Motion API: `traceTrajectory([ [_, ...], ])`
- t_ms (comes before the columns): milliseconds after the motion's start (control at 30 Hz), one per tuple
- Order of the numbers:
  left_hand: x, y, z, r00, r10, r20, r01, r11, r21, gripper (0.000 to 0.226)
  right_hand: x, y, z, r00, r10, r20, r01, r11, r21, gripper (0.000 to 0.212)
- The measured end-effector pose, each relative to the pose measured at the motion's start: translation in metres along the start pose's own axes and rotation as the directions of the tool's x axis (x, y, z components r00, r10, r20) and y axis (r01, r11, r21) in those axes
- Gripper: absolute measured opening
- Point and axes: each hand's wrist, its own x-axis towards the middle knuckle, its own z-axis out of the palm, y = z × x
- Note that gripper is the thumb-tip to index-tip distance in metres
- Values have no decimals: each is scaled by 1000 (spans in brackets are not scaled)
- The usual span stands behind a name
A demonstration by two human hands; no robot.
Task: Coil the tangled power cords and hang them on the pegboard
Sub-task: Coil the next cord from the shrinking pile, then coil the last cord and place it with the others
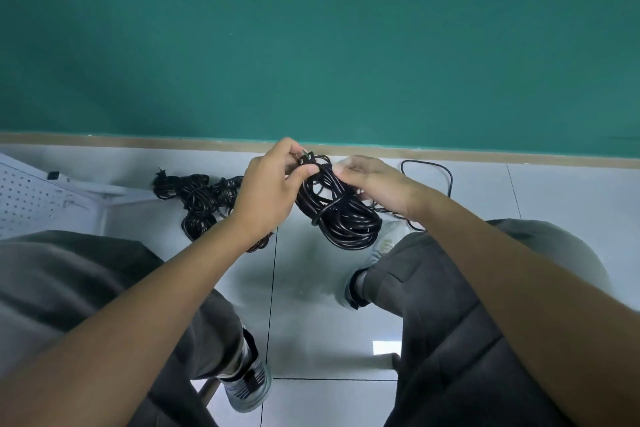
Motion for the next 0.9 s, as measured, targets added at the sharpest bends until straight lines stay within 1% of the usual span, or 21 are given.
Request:
traceTrajectory([
  [67, 6, -20, 6, 997, -66, -37, 68, 997, 44, 19, 19, 6, 3, 999, -36, -41, 33, 997, -72, 41],
  [100, 8, -31, 10, 994, -100, -41, 103, 991, 79, 19, 28, 9, 3, 998, -43, -52, 35, 990, -136, 46],
  [133, 11, -42, 16, 989, -139, -48, 144, 984, 103, 20, 38, 13, 1, 997, -48, -67, 31, 971, -237, 49],
  [200, 16, -66, 29, 965, -256, -63, 262, 960, 101, 22, 62, 29, -7, 994, -50, -98, 1, 895, -447, 54],
  [267, 19, -94, 46, 914, -402, -56, 404, 915, 19, 18, 85, 48, -16, 990, 8, -144, -86, 834, -546, 59],
  [333, 18, -122, 64, 849, -526, -44, 521, 848, -96, 19, 105, 70, -20, 983, 83, -166, -165, 802, -573, 62],
  [400, 13, -152, 79, 790, -612, -40, 602, 787, -137, 23, 126, 91, -21, 977, 126, -170, -205, 772, -602, 63],
  [467, 7, -178, 92, 763, -646, -31, 641, 762, -89, 18, 143, 107, -19, 977, 162, -138, -212, 753, -623, 64],
  [533, 1, -201, 102, 751, -659, -29, 658, 752, -38, 17, 159, 123, -18, 977, 189, -98, -208, 755, -622, 66],
  [600, -2, -222, 111, 743, -668, -31, 669, 743, 15, 17, 179, 133, -16, 980, 187, -72, -188, 732, -654, 67],
  [667, -2, -242, 119, 728, -685, -3, 684, 726, 65, 17, 201, 140, -11, 981, 190, -37, -162, 705, -690, 68],
  [800, 3, -277, 135, 704, -709, 43, 703, 705, 95, 18, 251, 151, 5, 976, 213, 43, -120, 692, -712, 70],
  [900, 9, -294, 142, 696, -718, 11, 714, 694, 93, 17, 285, 152, 22, 975, 195, 106, -55, 678, -733, 69],
])
